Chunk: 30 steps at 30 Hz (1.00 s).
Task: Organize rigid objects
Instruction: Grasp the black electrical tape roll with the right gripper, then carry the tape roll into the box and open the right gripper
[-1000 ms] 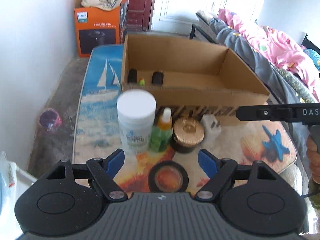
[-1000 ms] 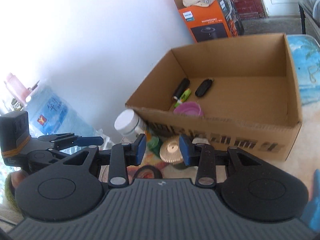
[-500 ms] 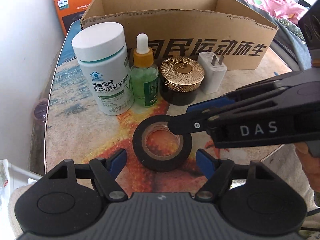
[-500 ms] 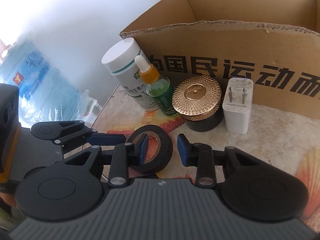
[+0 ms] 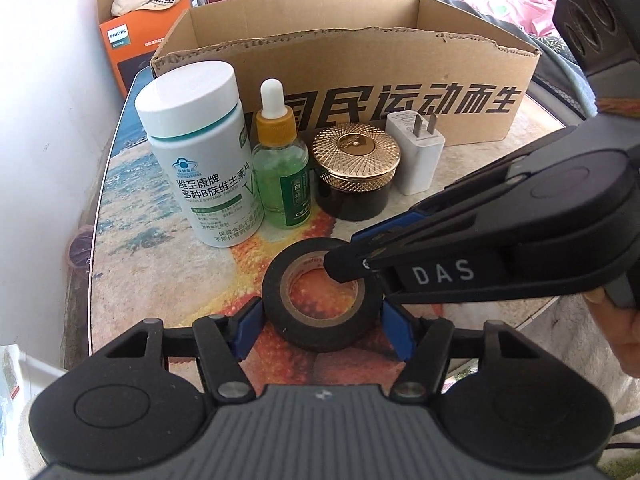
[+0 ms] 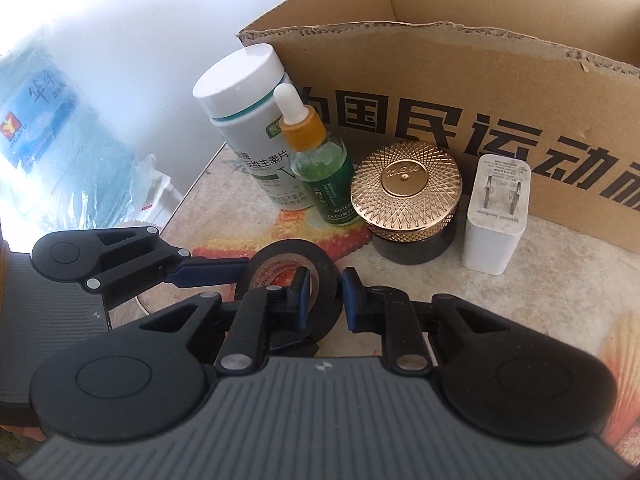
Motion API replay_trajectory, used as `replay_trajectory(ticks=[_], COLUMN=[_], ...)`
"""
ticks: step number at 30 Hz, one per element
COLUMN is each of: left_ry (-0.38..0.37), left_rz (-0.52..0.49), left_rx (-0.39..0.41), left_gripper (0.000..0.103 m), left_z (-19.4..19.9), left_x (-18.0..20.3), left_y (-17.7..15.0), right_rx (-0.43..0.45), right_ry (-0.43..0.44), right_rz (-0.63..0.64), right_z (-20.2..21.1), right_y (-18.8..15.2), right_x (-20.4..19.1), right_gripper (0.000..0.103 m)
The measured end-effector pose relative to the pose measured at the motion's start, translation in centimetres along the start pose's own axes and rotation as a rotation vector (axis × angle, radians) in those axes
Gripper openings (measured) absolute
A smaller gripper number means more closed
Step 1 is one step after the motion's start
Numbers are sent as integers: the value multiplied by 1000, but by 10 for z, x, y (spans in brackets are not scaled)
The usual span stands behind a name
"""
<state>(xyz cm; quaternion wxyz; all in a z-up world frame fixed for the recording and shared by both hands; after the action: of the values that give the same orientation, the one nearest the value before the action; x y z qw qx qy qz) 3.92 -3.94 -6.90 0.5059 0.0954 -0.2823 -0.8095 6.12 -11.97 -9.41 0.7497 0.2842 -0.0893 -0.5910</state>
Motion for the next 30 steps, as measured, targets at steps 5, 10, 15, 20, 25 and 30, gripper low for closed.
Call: replay_trajectory(ticks=[5,10,15,20,25,30], left_ry=[-24,7,71,86,22,-80], left_rz=[-23,-78,-129,-147,-120,-50], left_rx=[56,120,200,263,231,82], left_gripper=[65,65,65,65,65,65], left_z=[22,54,87,110,103,56], left_x=[1,11,24,28,19,-4], left_y=[0,6,26,66,127,195], right_rx=[30,105,215,309,298,180], right_ry=[-48,-59,-60,-65,-77,-92], right_rz=[32,59,92,129,120,60], right_z=[22,53,90,125,135,110], right_y=[5,12,29,65,117,169], right_x=[-13,-27,-36,-29,1,50], right_gripper=[16,16,16,16,17,17])
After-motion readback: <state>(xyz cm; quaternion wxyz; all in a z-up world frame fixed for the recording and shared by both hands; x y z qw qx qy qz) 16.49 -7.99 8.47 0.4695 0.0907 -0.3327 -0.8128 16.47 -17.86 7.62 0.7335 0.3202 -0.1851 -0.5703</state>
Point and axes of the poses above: each gripper's, at about its wrist camera, not at the fingertips, and z roughly against the way its jaws point, x to its right, y to its top, the point moved 1 cm from there along -z, roughly the way its jaws point, and after that the axes turned 10 degrees about -y, right-handed, at the moved point
